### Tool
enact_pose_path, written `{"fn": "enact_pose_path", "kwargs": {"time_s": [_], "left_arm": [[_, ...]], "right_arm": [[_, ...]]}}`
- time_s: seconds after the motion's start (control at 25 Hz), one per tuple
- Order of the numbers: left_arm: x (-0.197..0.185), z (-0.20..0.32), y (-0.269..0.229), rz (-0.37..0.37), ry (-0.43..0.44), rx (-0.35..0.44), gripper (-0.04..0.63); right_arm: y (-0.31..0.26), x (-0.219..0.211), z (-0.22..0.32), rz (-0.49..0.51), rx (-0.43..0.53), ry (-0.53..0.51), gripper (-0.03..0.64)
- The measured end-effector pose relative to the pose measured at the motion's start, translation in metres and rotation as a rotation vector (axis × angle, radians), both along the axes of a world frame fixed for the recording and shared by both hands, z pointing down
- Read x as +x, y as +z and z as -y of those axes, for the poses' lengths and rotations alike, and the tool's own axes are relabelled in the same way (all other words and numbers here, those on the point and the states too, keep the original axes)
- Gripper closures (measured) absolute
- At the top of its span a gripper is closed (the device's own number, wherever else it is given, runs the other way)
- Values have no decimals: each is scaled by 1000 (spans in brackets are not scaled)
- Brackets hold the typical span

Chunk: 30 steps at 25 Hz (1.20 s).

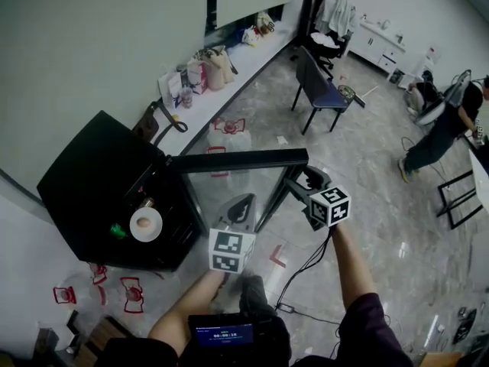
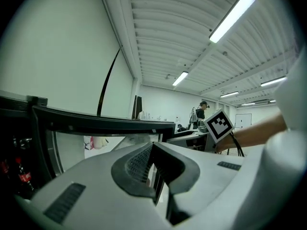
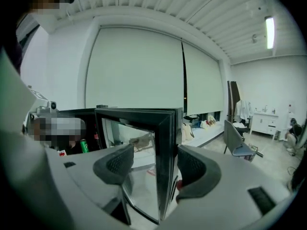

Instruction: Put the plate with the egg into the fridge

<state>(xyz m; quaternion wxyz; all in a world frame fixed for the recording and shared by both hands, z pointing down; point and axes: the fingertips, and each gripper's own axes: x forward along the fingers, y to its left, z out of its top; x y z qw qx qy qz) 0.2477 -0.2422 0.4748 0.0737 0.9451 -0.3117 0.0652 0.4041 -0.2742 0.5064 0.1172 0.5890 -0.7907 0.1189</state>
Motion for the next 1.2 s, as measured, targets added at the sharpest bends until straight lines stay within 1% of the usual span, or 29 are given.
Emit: {"fn": "enact_pose_path", "kwargs": {"time_s": [0.12,0.24,0.36,0.48,0.6,0.72,0.84,1.0,1.2], "left_arm": [[-13,-32,2,-4,18,-7,586],[-19,-57,5,2,30,-6,586],[-23,-74,7,-9,20,-20,586],[-29,-97,7,-11,1,-22,586],[-37,-115,7,-3,-30,-19,586],[-54,-130,7,7,-80,-13,586],[-76,-142,10,24,-146,-7,586],[-110,-153,17,34,-222,-11,586],[-154,-159,20,31,-301,-14,586]], "right_arm": [[-2,-15,-38,11,4,42,330],[-3,-36,-73,16,1,49,330],[-4,-56,-104,16,41,56,330],[-5,-79,-137,34,72,36,330],[-8,-99,-163,23,92,-20,331],[-10,-124,-186,16,96,-93,331],[-10,-146,-206,14,106,-168,331],[-8,-178,-226,38,113,-257,331],[-12,-230,-250,64,89,-369,331]]}}
